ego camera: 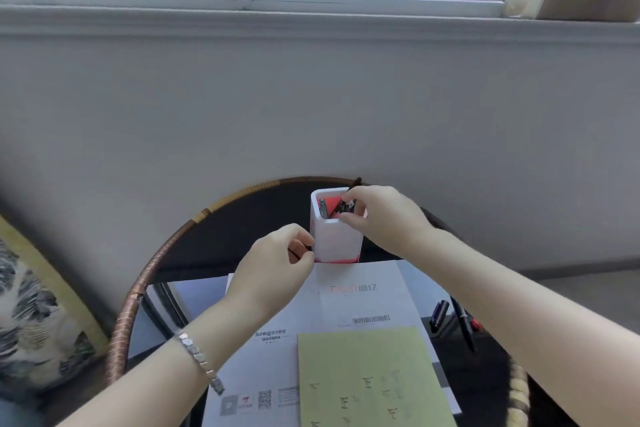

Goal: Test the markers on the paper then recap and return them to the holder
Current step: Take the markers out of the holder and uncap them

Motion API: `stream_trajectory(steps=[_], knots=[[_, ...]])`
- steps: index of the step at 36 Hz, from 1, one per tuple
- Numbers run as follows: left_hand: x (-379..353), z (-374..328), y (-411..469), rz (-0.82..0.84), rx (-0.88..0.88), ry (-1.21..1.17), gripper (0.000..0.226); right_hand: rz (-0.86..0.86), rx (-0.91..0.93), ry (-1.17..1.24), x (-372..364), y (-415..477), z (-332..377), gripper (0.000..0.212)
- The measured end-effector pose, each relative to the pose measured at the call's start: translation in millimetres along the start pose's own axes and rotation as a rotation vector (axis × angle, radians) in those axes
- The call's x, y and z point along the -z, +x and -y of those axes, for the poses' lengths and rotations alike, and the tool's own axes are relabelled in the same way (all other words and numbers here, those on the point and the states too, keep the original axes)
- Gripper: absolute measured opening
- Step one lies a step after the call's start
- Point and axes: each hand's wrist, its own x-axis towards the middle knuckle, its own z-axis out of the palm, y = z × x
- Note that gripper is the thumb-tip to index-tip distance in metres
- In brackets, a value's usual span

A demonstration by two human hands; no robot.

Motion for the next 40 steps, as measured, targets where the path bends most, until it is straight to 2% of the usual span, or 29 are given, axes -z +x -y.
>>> stream_trajectory(steps=[4,12,16,19,21,23,25,27,32,34,37,40], knots=[[4,5,-5,0.021,0.034,0.025,0.014,0.057,-0.085,-0.079,-23,16,2,0.024],[7,18,-8,-0.007,0.031,0.045,0.018,-0.198,-0.018,0.082,-48,13,-6,0.021],[-2,16,6,-0.026,-0.123,0.2,0.04,-0.267,-0.06,0.404,-46,7,-4,0.019],[-14,8,14,-0.06,-0.268,0.326,0.046,-0.367,-0.032,0.471,-33,0,4,0.015],[-22,3,15,-0.152,-0.329,0.292,0.04,-0.471,-0.004,0.529,-17,-7,11,0.013],[-26,-4,12,-0.268,-0.374,0.161,0.04,-0.5,0.027,0.608,3,-18,15,0.01],[-26,-11,8,-0.298,-0.429,0.007,0.048,-0.399,0.075,0.656,24,-33,17,0.01],[-23,-19,3,-0.257,-0.523,-0.057,0.055,-0.266,0.102,0.627,38,-48,15,0.015],[-31,-21,-2,-0.142,-0.708,0.11,0.055,-0.097,0.038,0.66,39,-69,1,0.011],[-40,-17,-2,-0.141,-0.71,0.173,0.051,0.011,-0.028,0.689,34,-72,-8,0.013],[-50,-13,-5,-0.128,-0.687,0.221,0.038,0.311,-0.135,0.703,25,-78,-18,0.021],[-57,-13,-10,0.069,-0.676,0.228,0.035,0.52,-0.25,0.789,20,-85,-25,0.026]])
